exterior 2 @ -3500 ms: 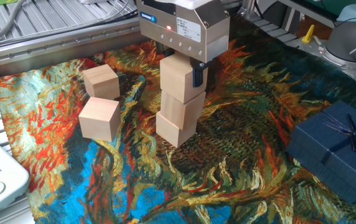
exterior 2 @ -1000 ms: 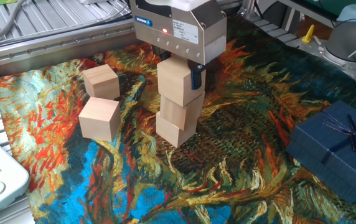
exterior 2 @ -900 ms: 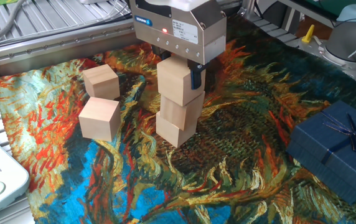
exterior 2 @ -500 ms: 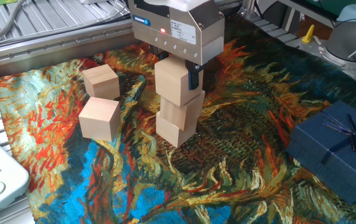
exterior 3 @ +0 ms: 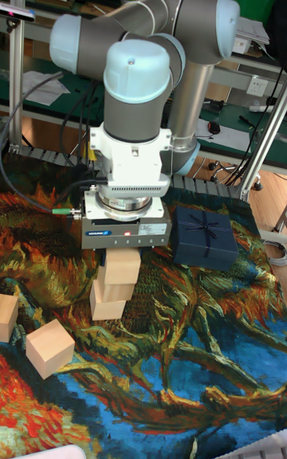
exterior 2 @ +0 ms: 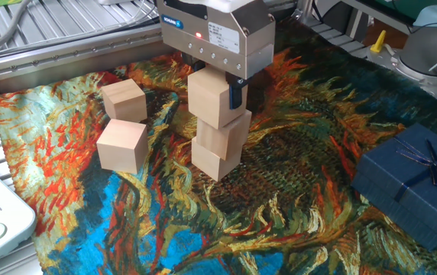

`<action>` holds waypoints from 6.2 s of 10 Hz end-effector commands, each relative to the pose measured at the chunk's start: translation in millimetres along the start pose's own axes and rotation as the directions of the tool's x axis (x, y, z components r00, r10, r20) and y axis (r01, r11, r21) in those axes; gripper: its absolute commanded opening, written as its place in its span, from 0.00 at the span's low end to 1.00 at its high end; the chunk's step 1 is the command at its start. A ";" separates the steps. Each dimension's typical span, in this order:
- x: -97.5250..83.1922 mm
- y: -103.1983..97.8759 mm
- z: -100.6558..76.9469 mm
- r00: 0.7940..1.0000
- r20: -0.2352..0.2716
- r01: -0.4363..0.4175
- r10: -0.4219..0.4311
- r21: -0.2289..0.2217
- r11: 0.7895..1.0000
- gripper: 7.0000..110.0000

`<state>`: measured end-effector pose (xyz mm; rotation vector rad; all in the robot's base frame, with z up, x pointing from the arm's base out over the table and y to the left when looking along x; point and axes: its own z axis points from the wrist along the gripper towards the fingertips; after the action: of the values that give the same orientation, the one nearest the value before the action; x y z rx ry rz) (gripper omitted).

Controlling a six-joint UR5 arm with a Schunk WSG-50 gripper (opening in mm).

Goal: Stack the blocks in a vertical line of five

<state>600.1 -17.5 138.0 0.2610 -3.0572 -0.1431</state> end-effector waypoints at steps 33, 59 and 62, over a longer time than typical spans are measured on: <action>-1.6 2.8 -9.3 0.999 0.021 0.033 -0.033 0.006 0.999 0.79; -4.4 9.1 -12.7 0.999 0.027 -0.023 0.024 -0.024 0.999 0.36; -0.2 2.2 -13.4 0.996 0.011 -0.088 0.087 0.010 0.996 0.00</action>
<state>601.4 -15.6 149.8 0.1919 -3.0749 -0.1302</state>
